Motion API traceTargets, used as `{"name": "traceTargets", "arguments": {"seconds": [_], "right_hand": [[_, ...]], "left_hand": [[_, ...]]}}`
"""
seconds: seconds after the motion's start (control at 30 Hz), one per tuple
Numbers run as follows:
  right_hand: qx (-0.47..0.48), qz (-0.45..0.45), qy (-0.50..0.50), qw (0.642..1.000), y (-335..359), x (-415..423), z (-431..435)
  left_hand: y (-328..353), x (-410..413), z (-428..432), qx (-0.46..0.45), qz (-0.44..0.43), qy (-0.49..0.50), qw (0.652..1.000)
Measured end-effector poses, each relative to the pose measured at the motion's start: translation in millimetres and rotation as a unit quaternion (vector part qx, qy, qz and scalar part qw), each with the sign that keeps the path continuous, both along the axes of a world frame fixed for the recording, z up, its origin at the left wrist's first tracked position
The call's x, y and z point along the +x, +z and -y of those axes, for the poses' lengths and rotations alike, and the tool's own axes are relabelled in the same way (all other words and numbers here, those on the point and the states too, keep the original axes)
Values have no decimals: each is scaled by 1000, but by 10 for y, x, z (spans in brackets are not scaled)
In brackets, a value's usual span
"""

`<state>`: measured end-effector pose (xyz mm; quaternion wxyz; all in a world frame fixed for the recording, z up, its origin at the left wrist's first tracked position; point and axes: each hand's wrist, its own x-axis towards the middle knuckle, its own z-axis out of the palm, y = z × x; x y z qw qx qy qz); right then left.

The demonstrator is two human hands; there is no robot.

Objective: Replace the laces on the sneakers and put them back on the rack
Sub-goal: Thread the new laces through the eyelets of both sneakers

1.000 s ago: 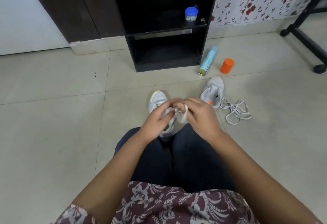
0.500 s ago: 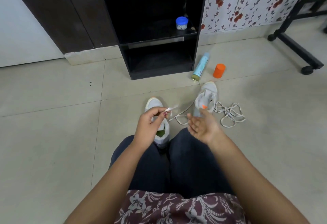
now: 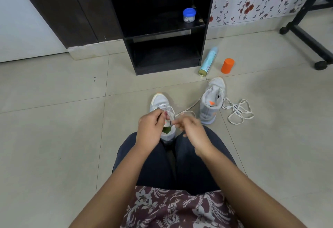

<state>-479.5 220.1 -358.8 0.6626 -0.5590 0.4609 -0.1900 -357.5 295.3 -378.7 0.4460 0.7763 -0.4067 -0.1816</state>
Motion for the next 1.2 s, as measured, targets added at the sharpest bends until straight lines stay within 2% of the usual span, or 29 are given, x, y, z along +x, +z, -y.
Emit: {"name": "traceTargets", "arguments": {"seconds": [0.03, 0.1, 0.17, 0.2, 0.3, 0.5, 0.53, 0.6, 0.67, 0.7, 0.77, 0.83, 0.87, 0.9, 0.97, 1.07, 1.2], "right_hand": [[36, 0, 52, 998, -22, 15, -45], [113, 77, 80, 987, -66, 98, -90], [179, 171, 40, 968, -101, 218, -81], [186, 191, 18, 964, -116, 264, -57], [189, 192, -23, 963, -160, 343, -61], [262, 258, -162, 916, -83, 272, 313], [260, 266, -192, 908, -67, 222, 427], [243, 267, -230, 904, -34, 75, 619], [201, 228, -213, 929, -29, -35, 649], [166, 199, -186, 948, -49, -51, 593], [100, 160, -112, 976, -118, -31, 392], [77, 166, -72, 980, -161, 24, 196], [80, 173, -79, 979, -162, 43, 146], [86, 175, -94, 976, -155, 58, 135], [108, 165, -112, 974, -155, 51, 193], [125, 155, -115, 973, -232, 41, 326], [175, 199, -136, 955, -319, 77, 468]], "left_hand": [[5, -7, -1, 4, -8, -3, 1000], [4, -41, 5, 17, -14, -13, 1000], [-3, -67, -2, 27, -31, -6, 999], [-13, -84, 7, 25, -48, -2, 999], [-16, -75, -23, 7, -71, -6, 997], [-128, 44, -111, 22, 35, -8, 999], [-152, 100, -139, 41, 47, -5, 998], [-134, 190, -139, 141, 66, -8, 988], [-130, 220, -113, 277, 111, -30, 954], [-141, 196, -70, 302, 134, -49, 943], [-151, 62, 90, 224, 116, -99, 963], [-81, -121, 274, 106, -43, -137, 984], [-18, -201, 333, 83, -114, -145, 979], [4, -244, 368, 68, -141, -142, 977], [-52, -246, 351, 62, -95, -131, 985], [-221, -168, 207, 99, 3, -128, 987], [-352, -105, 52, 142, 68, -138, 978]]}}
